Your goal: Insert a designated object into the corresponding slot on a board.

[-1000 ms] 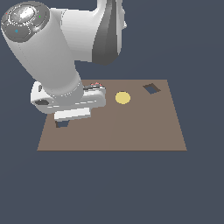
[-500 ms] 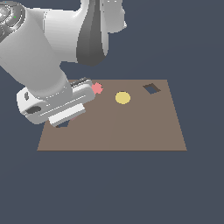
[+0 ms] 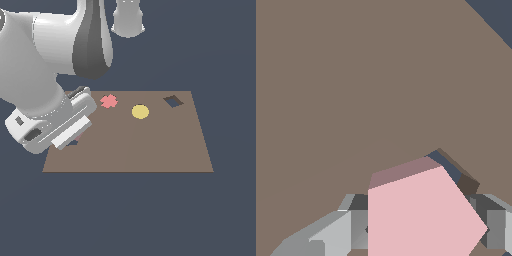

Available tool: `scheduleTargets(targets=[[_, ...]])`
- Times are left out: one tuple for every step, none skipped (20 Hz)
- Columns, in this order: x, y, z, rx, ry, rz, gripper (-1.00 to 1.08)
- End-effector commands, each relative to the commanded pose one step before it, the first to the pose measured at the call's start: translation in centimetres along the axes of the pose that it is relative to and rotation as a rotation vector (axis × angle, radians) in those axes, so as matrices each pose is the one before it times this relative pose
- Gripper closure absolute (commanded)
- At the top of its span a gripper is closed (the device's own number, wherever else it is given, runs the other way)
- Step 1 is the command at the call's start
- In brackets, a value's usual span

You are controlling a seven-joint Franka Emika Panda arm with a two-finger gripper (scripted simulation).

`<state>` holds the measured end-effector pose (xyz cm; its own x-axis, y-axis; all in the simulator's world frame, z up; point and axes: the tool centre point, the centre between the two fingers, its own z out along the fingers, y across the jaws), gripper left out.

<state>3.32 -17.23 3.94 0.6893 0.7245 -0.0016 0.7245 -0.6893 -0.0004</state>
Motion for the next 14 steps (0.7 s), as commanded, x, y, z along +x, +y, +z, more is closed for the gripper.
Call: scheduleTargets(targets=[[0.001, 0.494, -0.061, -0.00033, 0.00010, -0.05963, 1.08], [-0.009, 0.170, -0.011, 0.00001, -0.00006, -0.01988, 1.08], [-0.006, 0.159, -0.010, 0.00002, -0.00006, -0.01867, 1.08], [-0.002, 0.148, -0.009, 0.00003, -0.00005, -0.01739, 1.08], [0.001, 0.137, -0.008, 0.00003, -0.00005, -0.01612, 1.08], [0.002, 0.126, -0.007, 0.00003, -0.00005, -0.01491, 1.08], [0.002, 0.116, -0.007, 0.00003, -0.00004, -0.01364, 1.08], [0.002, 0.105, -0.006, 0.00003, -0.00004, -0.01231, 1.08], [0.002, 0.093, -0.005, 0.00003, -0.00003, -0.01098, 1.08], [0.001, 0.082, -0.005, 0.00002, -0.00003, -0.00962, 1.08], [0.003, 0.070, -0.004, 0.00002, -0.00003, -0.00829, 1.08], [0.002, 0.059, -0.003, 0.00002, -0.00002, -0.00691, 1.08], [0.001, 0.048, -0.002, 0.00002, -0.00002, -0.00552, 1.08], [0.004, 0.035, -0.002, 0.00002, -0.00001, -0.00420, 1.08]])
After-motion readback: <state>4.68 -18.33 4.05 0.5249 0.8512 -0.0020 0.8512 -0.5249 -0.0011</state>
